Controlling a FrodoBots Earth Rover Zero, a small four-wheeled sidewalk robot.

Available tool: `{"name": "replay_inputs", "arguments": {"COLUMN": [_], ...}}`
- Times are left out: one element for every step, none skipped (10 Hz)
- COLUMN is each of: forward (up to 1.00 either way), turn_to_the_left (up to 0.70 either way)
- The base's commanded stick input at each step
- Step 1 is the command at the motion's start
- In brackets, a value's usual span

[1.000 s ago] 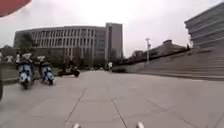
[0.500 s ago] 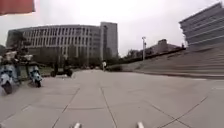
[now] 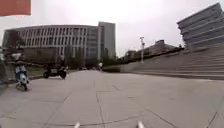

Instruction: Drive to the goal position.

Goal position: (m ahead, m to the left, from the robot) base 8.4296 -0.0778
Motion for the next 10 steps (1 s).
{"name": "replay_inputs", "arguments": {"forward": [0.85, 0.85, 0.85, 0.85, 0.85, 0.85, 0.85, 0.85, 0.85, 0.85], "turn_to_the_left": [0.0, 0.0, 0.0, 0.0, 0.0, 0.0, 0.0, 0.0, 0.0, 0.0]}}
